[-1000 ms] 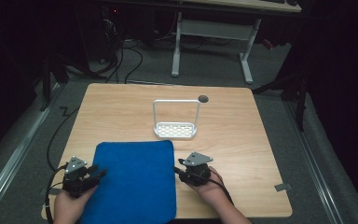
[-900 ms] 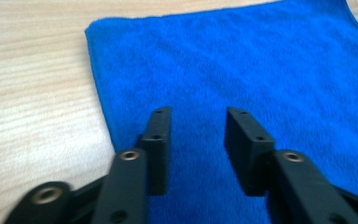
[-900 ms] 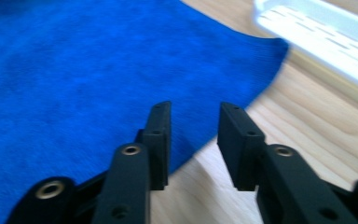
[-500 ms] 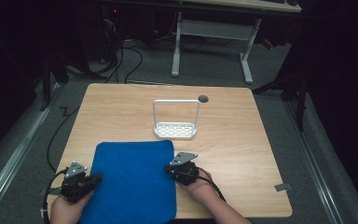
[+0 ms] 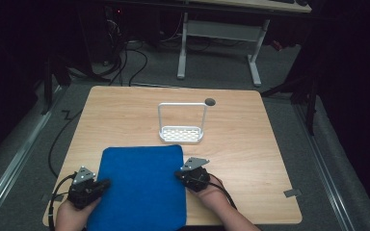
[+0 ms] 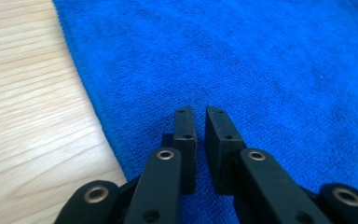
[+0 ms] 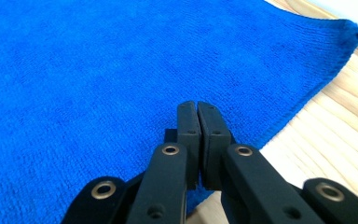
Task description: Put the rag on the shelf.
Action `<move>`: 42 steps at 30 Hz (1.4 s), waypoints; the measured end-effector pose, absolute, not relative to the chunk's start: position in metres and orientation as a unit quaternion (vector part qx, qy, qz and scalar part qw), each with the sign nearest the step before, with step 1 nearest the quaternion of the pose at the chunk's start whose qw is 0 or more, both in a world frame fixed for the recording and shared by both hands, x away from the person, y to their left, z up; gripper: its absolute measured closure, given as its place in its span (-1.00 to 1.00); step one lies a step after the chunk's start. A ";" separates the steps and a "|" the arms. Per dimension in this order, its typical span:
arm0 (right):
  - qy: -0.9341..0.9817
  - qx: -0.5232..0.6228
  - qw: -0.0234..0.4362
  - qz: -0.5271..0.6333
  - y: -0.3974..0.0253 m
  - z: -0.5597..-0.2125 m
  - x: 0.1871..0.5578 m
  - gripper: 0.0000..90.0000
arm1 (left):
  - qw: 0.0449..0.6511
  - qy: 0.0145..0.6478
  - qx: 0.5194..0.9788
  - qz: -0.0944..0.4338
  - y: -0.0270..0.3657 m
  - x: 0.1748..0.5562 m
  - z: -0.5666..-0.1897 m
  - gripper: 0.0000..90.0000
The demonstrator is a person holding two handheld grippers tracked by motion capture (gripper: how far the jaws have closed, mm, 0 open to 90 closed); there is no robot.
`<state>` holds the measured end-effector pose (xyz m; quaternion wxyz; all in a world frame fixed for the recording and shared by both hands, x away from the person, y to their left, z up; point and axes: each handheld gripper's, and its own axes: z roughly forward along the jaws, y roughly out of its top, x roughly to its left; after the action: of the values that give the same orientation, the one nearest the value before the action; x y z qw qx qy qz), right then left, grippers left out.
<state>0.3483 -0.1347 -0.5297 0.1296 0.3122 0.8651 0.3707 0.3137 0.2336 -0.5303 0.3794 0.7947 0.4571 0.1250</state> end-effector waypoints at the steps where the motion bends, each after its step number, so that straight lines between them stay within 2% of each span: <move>1: 0.864 0.312 0.130 0.372 -0.137 -0.530 0.348 0.98 | 0.381 0.454 0.796 0.124 0.231 0.314 -0.530 0.84; 14: 0.851 0.357 0.128 0.363 -0.182 -0.527 0.336 0.98 | 0.393 0.406 0.820 0.088 0.192 0.316 -0.530 0.77; 25: 0.849 0.361 0.139 0.360 -0.190 -0.527 0.333 0.98 | 0.397 0.375 0.834 0.082 0.167 0.313 -0.530 0.73; 31: 0.842 0.378 0.141 0.358 -0.213 -0.527 0.326 0.98 | 0.405 0.370 0.834 0.060 0.162 0.311 -0.530 0.71; 40: 0.831 0.402 0.152 0.353 -0.255 -0.526 0.306 0.97 | 0.407 0.316 0.856 0.032 0.129 0.298 -0.529 0.62; 42: 0.829 0.406 0.146 0.357 -0.260 -0.526 0.302 0.89 | 0.405 0.310 0.859 0.035 0.127 0.297 -0.529 0.60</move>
<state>0.3024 -0.2602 -0.5261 0.1459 0.4056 0.8288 0.3567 0.2970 0.1266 -0.5288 0.4050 0.8595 0.3099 0.0346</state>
